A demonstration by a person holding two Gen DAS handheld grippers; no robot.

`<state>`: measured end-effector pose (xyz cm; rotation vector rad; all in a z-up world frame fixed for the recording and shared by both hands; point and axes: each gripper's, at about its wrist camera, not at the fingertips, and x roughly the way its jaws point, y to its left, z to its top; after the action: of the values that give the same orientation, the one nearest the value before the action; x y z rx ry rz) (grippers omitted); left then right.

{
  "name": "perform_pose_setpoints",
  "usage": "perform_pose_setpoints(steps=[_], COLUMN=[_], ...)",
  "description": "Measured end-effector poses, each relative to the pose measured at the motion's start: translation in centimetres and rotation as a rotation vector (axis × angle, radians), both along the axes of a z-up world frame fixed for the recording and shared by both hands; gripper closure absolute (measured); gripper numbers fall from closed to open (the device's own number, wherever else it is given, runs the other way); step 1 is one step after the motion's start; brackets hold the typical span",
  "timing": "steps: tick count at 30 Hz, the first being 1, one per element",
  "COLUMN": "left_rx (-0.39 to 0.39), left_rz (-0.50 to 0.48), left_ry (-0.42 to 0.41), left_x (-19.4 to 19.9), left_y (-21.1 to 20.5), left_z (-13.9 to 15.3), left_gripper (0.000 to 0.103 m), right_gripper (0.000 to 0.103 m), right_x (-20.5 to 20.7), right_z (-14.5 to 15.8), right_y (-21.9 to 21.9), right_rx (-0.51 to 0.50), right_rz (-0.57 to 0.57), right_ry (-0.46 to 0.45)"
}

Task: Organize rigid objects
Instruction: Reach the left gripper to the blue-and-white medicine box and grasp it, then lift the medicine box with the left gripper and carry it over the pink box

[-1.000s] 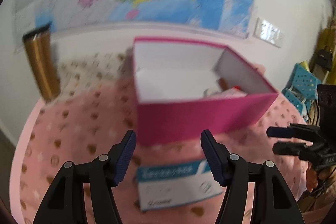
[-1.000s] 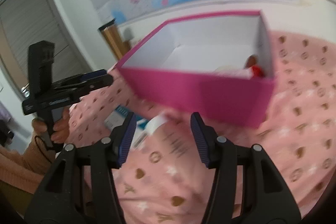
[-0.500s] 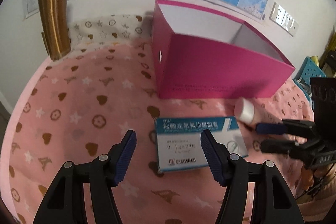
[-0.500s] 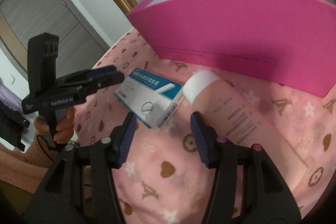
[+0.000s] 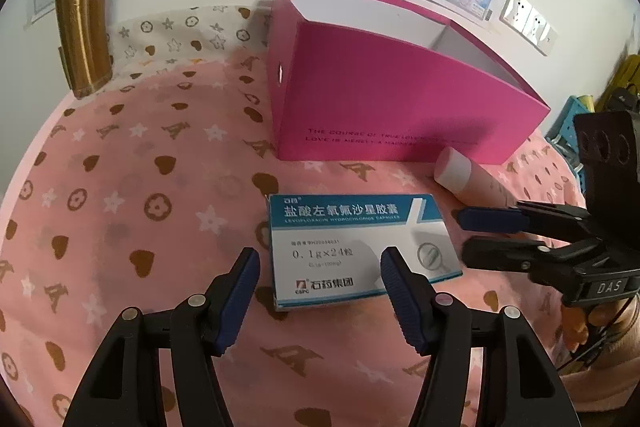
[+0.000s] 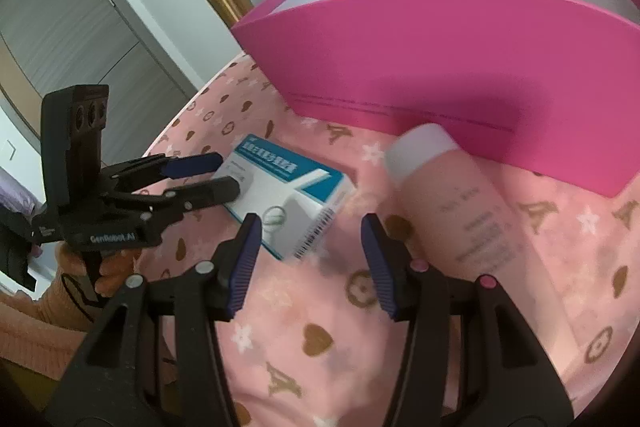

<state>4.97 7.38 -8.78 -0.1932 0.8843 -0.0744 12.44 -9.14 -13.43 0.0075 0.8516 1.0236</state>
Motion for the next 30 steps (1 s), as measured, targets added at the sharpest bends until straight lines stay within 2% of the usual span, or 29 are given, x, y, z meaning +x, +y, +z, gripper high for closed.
perform_pose_setpoints(steps=[2, 4, 15, 30], left_rx=[-0.003, -0.007, -0.02, -0.015], left_rz=[-0.002, -0.008, -0.007, -0.057], left_ry=[0.004, 0.008, -0.004, -0.079], left_x=[-0.1, 0.0, -0.3, -0.6], left_y=[-0.1, -0.1, -0.4, -2.4], left_z=[-0.1, -0.3, 0.1, 3.0], left_gripper=[0.041, 0.046, 0.048, 0.048], right_gripper=[0.049, 0.049, 0.05, 0.05], right_x=[0.0, 0.2, 0.1, -1.1], right_z=[-0.1, -0.3, -0.5, 2.3], right_y=[0.6, 1.2, 2.0, -0.6], right_rx=[-0.001, -0.005, -0.024, 0.01], right_rz=[0.005, 0.005, -0.013, -0.051], right_ry=[-0.001, 0.003, -0.007, -0.085])
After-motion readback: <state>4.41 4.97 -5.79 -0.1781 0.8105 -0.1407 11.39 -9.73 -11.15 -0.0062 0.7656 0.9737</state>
